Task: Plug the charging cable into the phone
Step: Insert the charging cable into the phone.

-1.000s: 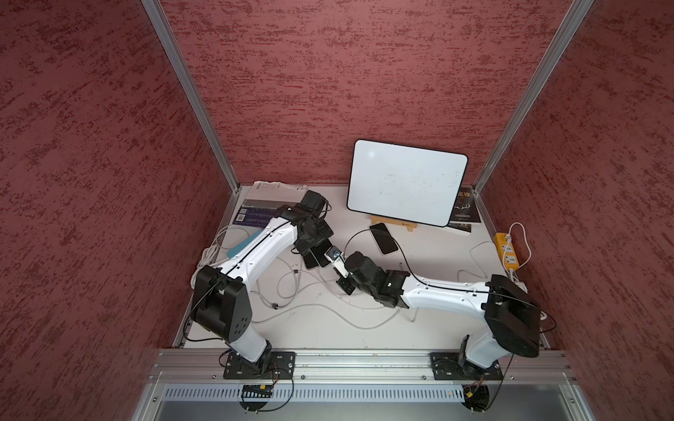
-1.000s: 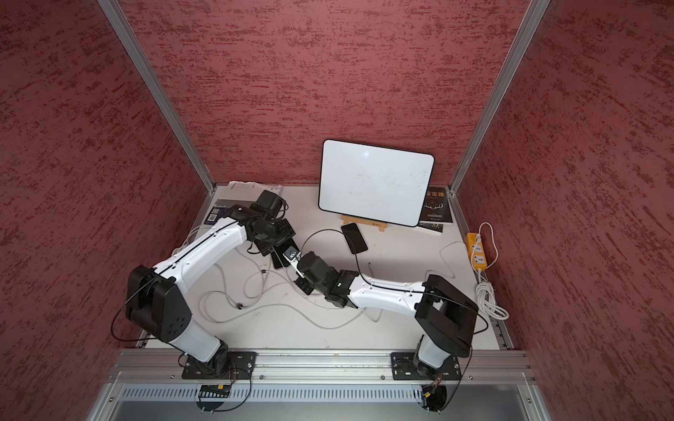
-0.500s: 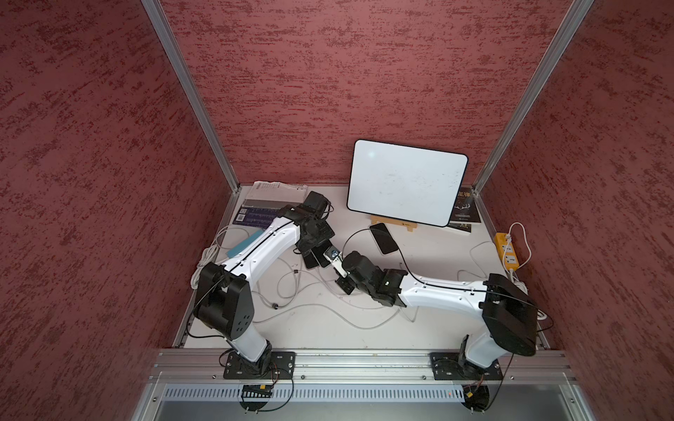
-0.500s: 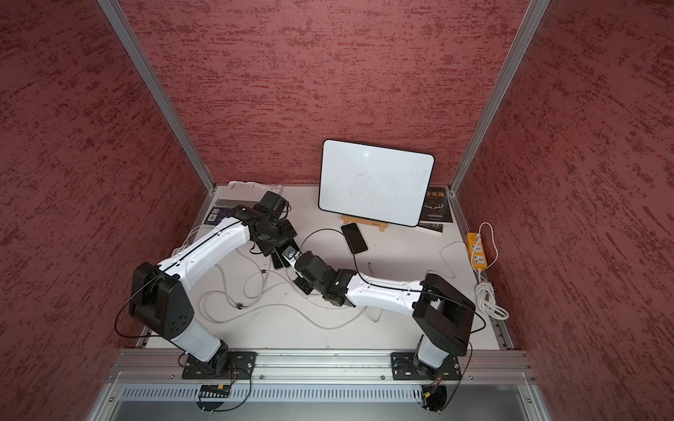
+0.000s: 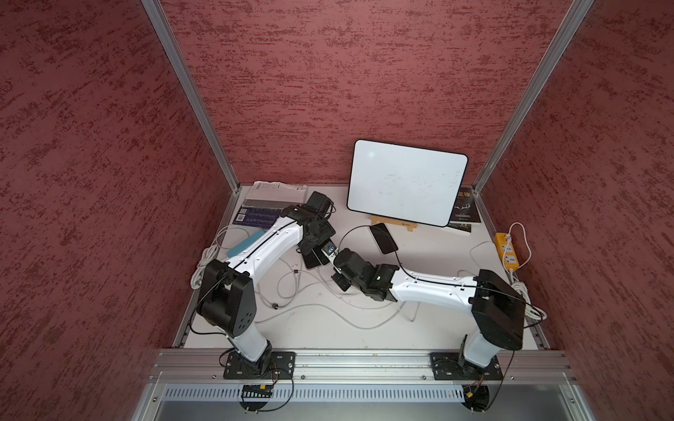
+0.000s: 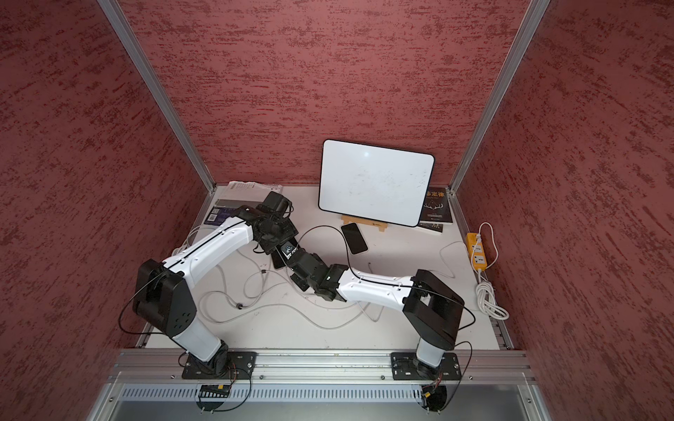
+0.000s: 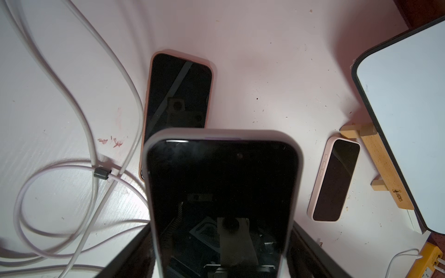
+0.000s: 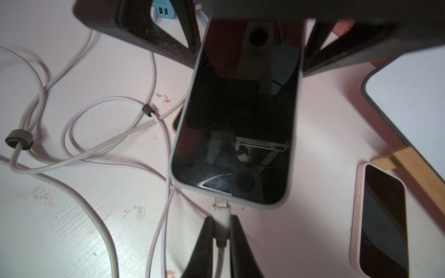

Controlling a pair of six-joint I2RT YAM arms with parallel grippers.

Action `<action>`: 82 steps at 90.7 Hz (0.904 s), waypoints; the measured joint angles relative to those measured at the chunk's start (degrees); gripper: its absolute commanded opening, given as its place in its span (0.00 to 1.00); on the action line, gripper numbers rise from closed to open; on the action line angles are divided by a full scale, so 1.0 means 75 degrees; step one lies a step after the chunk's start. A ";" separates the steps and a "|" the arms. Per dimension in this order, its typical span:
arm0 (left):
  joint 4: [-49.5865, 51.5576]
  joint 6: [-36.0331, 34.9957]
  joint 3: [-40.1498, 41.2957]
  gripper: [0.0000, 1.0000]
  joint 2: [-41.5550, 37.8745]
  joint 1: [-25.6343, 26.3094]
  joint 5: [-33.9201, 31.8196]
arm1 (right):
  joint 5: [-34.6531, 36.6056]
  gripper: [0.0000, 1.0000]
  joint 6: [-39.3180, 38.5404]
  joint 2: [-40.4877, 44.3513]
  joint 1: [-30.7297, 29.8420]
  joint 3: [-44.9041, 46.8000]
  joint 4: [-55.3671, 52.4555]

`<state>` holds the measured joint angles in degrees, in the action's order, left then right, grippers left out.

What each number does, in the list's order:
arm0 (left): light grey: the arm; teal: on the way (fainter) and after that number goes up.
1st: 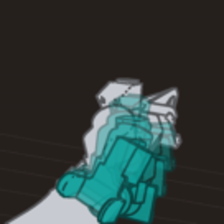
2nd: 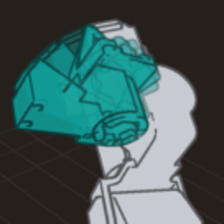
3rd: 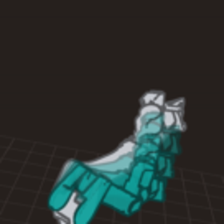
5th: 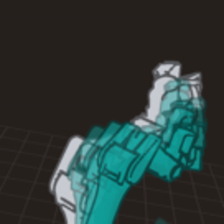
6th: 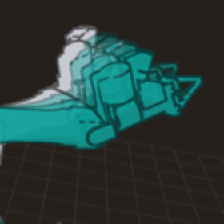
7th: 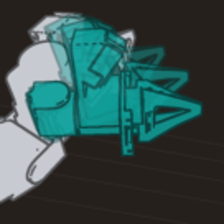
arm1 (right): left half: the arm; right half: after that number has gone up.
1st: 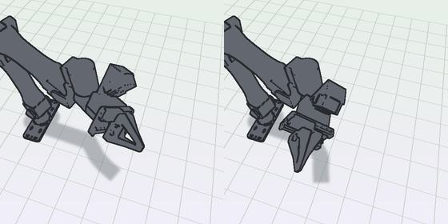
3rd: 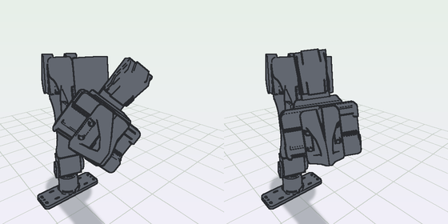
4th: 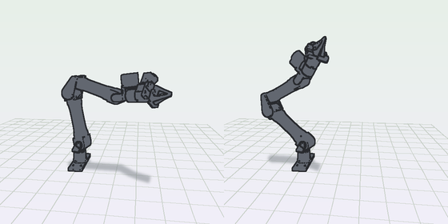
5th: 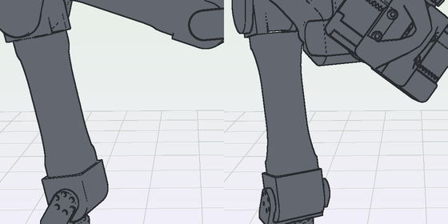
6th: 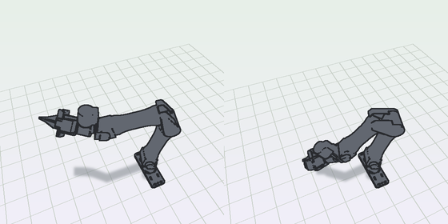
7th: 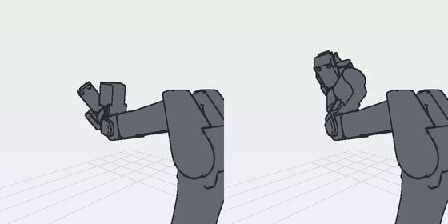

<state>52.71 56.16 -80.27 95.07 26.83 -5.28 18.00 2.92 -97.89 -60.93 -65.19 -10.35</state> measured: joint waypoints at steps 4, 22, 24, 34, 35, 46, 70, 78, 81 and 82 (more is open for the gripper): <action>-0.0012 0.0009 -0.0003 0.00 0.0047 0.0029 -0.0003 | 0.0009 0.00 0.0052 -0.0003 0.0000 0.0000 -0.0047; -0.0038 0.0079 -0.0006 0.00 0.0154 0.0073 -0.0047 | 0.0015 0.00 0.0210 -0.0009 0.0000 0.0000 -0.0087; -0.0041 0.0087 -0.0006 0.00 0.0160 0.0073 -0.0052 | 0.0015 0.00 0.0219 -0.0009 0.0000 0.0000 -0.0087; -0.0055 0.0140 -0.0006 0.00 0.0169 0.0082 -0.0067 | 0.0032 0.00 0.0289 -0.0012 0.0000 0.0000 -0.0082; -0.0058 0.0140 -0.0006 0.00 0.0169 0.0085 -0.0073 | 0.0035 0.00 0.0297 -0.0012 0.0000 0.0000 -0.0082; -0.0090 0.0172 0.0006 0.00 0.0169 0.0114 -0.0137 | 0.0087 0.00 0.0350 -0.0070 0.0000 -0.0020 -0.0090; -0.0181 0.0195 0.0076 0.00 0.0172 0.0146 -0.0347 | 0.0172 0.00 0.0364 -0.0323 0.0003 -0.0256 -0.0221; -0.0189 0.0195 0.0082 0.00 0.0172 0.0184 -0.0393 | 0.0181 0.00 0.0379 -0.0350 0.0003 -0.0259 -0.0245; -0.0198 0.0195 0.0090 0.00 0.0172 0.0204 -0.0420 | 0.0184 0.00 0.0388 -0.0364 0.0003 -0.0265 -0.0259; -0.0201 0.0195 0.0093 0.00 0.0172 0.0210 -0.0425 | 0.0184 0.00 0.0388 -0.0367 0.0003 -0.0271 -0.0268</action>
<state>51.20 57.63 -79.57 96.36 28.40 -8.47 19.38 5.82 -100.64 -60.90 -67.22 -12.36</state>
